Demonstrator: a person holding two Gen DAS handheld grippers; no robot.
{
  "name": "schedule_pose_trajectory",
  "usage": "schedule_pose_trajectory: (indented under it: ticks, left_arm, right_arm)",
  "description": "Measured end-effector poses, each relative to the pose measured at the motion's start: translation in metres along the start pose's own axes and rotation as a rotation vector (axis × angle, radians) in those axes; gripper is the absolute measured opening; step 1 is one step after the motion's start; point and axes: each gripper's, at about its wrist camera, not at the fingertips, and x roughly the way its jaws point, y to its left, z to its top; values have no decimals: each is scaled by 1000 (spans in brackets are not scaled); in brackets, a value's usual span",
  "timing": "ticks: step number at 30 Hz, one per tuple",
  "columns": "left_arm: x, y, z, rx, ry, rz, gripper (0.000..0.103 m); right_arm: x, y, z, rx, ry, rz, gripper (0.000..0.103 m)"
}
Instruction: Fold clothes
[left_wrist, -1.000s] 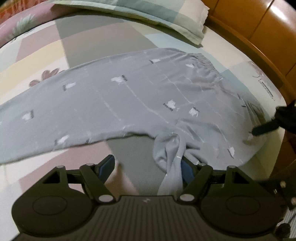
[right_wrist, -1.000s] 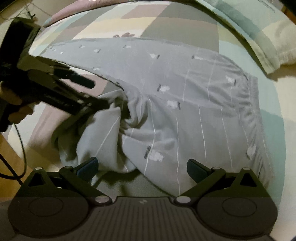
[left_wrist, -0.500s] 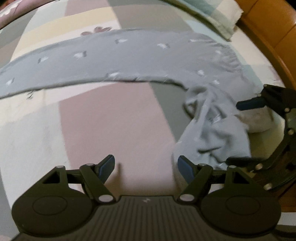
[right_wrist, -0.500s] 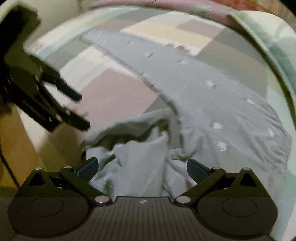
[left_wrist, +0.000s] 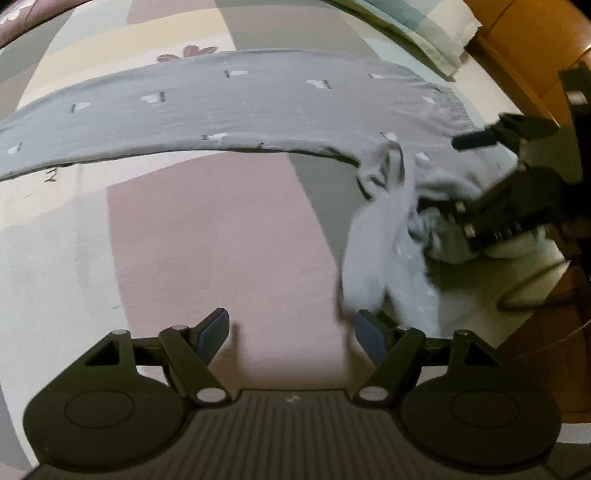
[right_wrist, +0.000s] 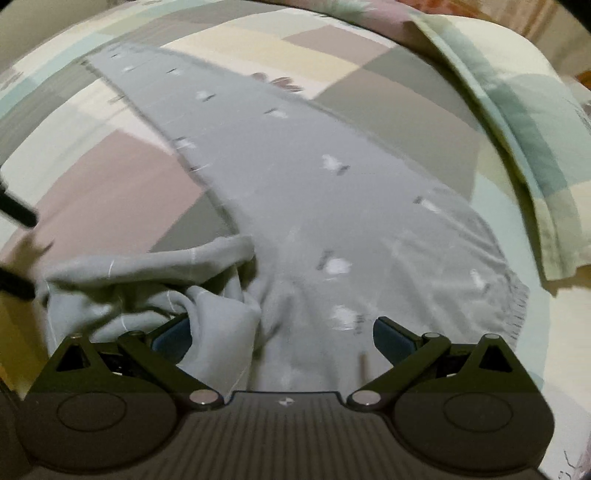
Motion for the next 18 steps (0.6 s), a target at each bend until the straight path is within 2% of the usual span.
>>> schedule_pose_trajectory:
  ticks: [7, 11, 15, 18]
  left_arm:
    - [7, -11, 9, 43, 1, -33, 75]
    - [11, -15, 16, 63, -4, -46, 75]
    - [15, -17, 22, 69, -8, -56, 75]
    - [17, -15, 27, 73, -11, -64, 75]
  right_arm:
    - [15, -51, -7, 125, 29, -85, 103]
    - [14, -79, -23, 172, 81, -174, 103]
    - [-3, -96, -30, 236, 92, -175, 103]
    - [-15, -94, -23, 267, 72, -129, 103]
